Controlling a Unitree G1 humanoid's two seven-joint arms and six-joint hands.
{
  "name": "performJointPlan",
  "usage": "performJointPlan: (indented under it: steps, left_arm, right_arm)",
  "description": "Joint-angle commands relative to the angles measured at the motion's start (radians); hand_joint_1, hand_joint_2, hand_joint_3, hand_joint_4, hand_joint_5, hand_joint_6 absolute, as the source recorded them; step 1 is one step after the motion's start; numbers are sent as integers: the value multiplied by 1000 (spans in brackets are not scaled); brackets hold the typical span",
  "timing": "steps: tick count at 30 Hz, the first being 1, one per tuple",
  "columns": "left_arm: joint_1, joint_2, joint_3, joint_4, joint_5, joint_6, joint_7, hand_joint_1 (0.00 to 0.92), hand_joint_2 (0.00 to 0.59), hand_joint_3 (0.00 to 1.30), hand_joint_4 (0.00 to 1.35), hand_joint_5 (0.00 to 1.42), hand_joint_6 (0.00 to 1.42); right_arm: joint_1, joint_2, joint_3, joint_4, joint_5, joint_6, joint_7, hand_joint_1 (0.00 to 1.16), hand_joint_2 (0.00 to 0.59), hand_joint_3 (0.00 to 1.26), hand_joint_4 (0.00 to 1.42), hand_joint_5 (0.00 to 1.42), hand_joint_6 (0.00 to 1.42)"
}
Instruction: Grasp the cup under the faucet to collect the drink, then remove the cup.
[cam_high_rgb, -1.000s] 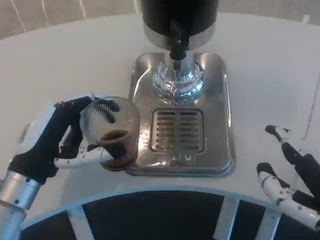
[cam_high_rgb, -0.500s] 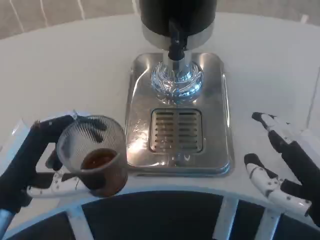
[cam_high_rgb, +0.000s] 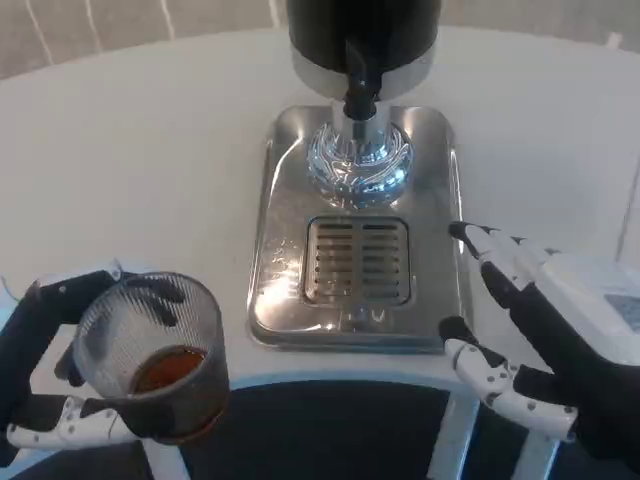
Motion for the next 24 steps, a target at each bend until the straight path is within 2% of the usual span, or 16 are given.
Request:
performJointPlan:
  steps: [1,9,11,15,24]
  left_arm:
    - [20,15,31,-19,-46,-39,-20,590,24,972,1166,1362,1424]
    - [59,8,49,-52,-63,-53,-49,590,23,972,1166,1362,1424]
    - [71,6,50,-63,-65,-58,-53,590,23,972,1166,1362,1424]
    - [88,5,50,-82,-69,-64,-60,587,21,972,1166,1362,1424]
    - [114,5,53,-103,-76,-71,-70,583,19,972,1166,1362,1424]
  right_arm:
    - [3,0,20,-8,-28,-28,12,209,551,0,0,0,0]
    - [46,19,64,-50,-97,-77,33,225,554,0,0,0,0]
    - [82,32,89,-65,-119,-102,38,228,556,0,0,0,0]
    - [132,63,109,-69,-140,-149,33,234,559,0,0,0,0]
    - [185,125,102,-69,-155,-232,33,244,560,0,0,0,0]
